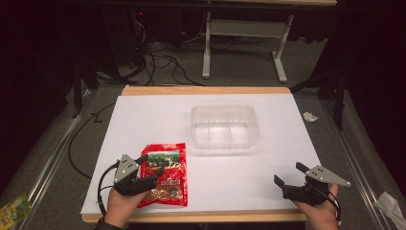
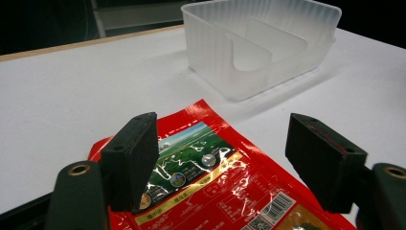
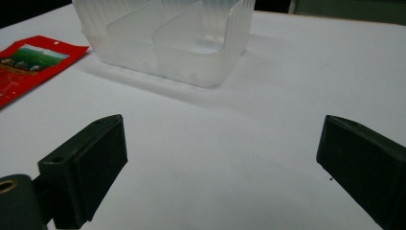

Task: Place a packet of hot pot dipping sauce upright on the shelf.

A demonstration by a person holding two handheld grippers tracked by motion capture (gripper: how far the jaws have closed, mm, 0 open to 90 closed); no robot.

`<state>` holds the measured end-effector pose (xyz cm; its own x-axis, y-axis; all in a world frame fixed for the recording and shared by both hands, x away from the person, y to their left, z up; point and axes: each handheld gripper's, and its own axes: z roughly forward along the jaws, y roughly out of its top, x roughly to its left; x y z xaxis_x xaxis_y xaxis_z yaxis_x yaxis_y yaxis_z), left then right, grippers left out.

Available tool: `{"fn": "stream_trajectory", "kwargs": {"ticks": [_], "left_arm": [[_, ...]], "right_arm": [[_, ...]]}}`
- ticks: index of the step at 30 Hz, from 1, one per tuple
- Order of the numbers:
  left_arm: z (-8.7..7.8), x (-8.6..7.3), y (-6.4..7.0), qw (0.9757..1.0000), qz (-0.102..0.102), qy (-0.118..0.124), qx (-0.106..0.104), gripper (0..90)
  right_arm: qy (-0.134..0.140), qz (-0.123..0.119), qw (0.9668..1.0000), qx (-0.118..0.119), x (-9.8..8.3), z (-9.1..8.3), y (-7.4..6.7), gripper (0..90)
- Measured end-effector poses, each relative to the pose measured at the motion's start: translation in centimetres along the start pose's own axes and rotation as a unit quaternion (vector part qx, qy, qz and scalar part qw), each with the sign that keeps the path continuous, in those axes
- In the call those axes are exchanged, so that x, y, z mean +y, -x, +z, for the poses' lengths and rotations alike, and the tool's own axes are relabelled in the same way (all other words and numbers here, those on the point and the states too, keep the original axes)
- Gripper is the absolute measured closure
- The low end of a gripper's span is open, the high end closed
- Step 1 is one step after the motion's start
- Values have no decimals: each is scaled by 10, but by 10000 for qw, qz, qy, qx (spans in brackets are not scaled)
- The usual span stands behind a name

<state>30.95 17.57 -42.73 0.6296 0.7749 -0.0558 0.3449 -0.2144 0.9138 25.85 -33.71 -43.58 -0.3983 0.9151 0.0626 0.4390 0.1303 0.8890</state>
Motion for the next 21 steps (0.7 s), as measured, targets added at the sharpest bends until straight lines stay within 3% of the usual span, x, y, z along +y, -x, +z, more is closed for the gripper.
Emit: {"fn": "stream_trajectory", "kwargs": {"ticks": [5,21], "left_arm": [[-2,-2,-2,10000,-16,6,-38,277],[-9,-4,-9,10000,-24,1,17,275]], "right_arm": [[-119,-76,9999,30,-1,4,-3,43],[-89,-33,9999,89,2,11,-6,38]]}}
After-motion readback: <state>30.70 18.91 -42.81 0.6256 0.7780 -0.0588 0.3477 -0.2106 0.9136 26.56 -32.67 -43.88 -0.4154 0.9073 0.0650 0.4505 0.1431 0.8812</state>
